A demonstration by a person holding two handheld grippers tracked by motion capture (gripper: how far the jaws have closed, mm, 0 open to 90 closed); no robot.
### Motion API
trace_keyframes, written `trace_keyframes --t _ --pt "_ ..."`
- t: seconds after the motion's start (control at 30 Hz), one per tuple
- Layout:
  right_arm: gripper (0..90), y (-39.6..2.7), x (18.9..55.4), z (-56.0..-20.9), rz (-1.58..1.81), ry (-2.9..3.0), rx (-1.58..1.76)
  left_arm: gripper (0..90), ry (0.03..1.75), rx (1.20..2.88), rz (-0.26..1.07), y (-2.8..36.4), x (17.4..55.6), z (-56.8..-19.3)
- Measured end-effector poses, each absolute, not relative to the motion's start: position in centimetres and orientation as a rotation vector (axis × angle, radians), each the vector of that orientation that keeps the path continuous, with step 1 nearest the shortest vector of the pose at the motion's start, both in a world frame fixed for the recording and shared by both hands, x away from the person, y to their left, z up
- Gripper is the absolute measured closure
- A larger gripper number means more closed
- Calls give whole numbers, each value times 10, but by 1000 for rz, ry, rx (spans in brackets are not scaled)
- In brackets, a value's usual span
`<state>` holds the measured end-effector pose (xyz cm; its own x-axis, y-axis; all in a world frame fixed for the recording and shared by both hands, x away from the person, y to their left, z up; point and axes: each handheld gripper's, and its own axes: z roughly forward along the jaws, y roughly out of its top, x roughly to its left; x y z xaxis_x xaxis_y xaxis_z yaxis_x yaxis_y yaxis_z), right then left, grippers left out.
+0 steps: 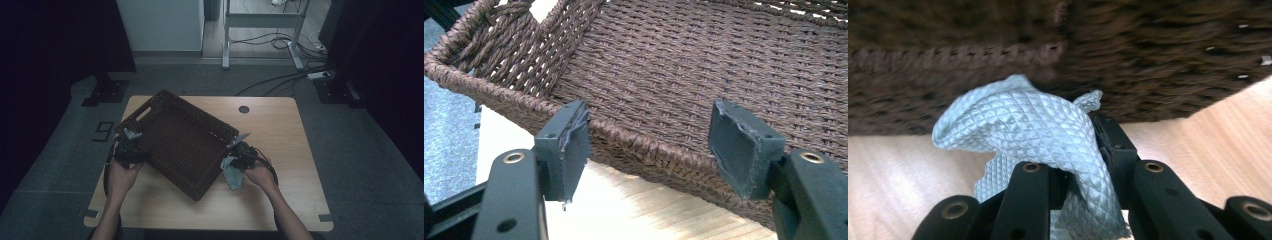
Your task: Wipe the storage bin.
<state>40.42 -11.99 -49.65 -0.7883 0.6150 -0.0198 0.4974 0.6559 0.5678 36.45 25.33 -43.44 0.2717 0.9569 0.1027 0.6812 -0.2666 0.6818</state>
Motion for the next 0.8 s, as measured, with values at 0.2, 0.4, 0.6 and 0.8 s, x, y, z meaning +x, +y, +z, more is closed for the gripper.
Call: trace_keyframes --t 0.2,0.4,0.6,0.8 --pt "753 -127 416 -495 806 2626 953 335 1472 2033 702 253 365 -434" --pt "753 -136 428 -493 795 2589 993 335 1471 2033 703 253 365 -434" --pt "753 -148 443 -492 791 2540 1060 335 1471 2034 703 253 365 -434" --pt "753 -149 451 -497 768 2527 1082 335 1470 2033 703 253 365 -434"
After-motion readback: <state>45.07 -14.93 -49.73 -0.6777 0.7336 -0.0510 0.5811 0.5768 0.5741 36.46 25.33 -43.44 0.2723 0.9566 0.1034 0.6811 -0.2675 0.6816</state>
